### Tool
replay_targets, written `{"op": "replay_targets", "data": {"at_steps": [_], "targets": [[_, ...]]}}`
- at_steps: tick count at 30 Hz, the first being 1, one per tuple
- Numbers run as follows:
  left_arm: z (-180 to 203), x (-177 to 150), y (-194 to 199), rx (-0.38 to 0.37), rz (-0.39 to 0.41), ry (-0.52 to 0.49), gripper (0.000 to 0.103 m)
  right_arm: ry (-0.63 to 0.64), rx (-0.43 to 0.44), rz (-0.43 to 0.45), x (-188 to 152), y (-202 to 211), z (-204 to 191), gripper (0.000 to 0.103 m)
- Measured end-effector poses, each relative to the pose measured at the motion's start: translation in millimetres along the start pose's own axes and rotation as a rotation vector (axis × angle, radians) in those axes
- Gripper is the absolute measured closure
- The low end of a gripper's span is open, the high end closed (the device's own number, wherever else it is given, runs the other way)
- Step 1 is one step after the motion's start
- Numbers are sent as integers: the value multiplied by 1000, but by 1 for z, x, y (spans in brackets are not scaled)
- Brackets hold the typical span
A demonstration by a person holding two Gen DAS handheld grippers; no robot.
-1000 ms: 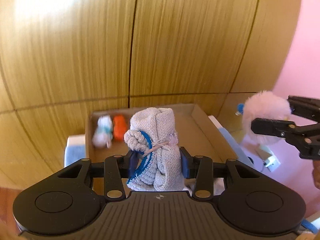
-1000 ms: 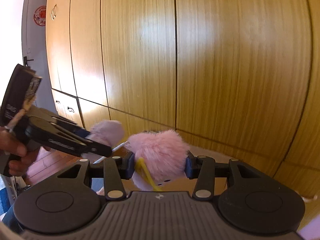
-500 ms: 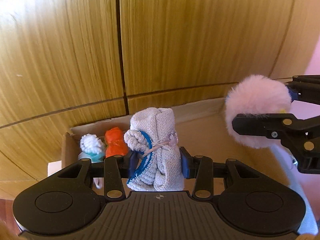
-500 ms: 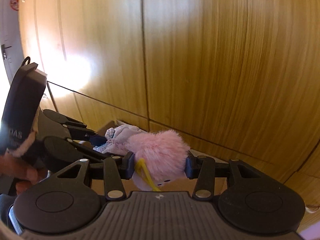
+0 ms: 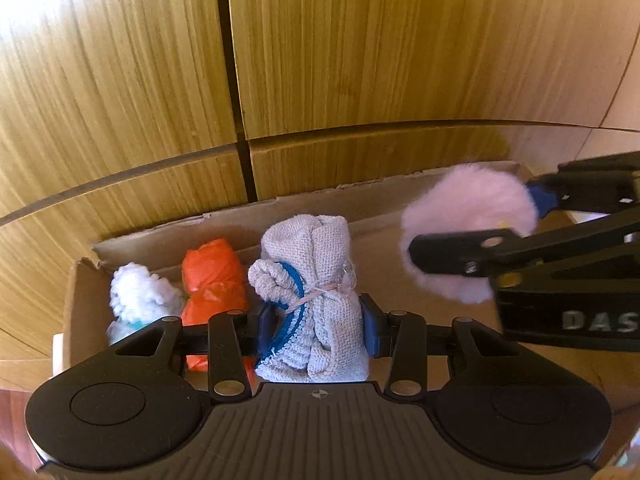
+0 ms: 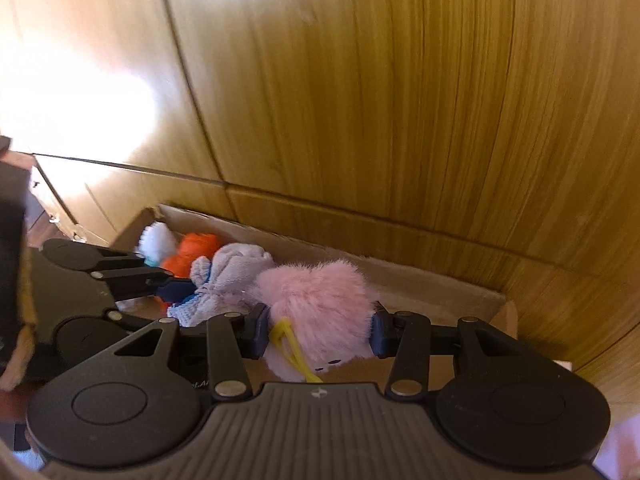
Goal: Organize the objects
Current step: 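Lower both held items into the tray beside the bundles and release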
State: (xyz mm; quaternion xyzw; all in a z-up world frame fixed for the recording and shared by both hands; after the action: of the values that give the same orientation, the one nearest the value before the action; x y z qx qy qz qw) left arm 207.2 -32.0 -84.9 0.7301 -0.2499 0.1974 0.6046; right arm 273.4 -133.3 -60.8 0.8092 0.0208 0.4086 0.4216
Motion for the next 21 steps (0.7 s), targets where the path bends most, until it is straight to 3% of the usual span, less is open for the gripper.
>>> {"op": "replay_targets", "data": {"at_steps": [6,10,15,21], "targets": [[2,-3,-2,13,5,3,49,-43,-3,-33,-5,-19,2,60],[0,-7,0,28,19,2,30,-55,-2,-32,-11,-19,2,60],[7,-14,13,20,59,-29,18,-51,-3,-38,-17,-17,2,60],[8,-23,29,39,66,-46,16,-52,3,-49,-6,-16,8,60]]}}
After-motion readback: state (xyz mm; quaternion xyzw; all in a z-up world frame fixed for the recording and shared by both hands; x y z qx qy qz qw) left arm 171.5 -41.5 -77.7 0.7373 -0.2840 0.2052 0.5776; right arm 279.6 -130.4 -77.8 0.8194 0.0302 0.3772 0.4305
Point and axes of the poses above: each gripper's, at about its wrist camera, not at the fingertips, and y roughly against the way its jaws point, z to its right, x to its top, the point moved 1 cm from there along -y, roughly the way its jaws point, and after that the axes turned 14 degrees about x, right-handed, at the moved point
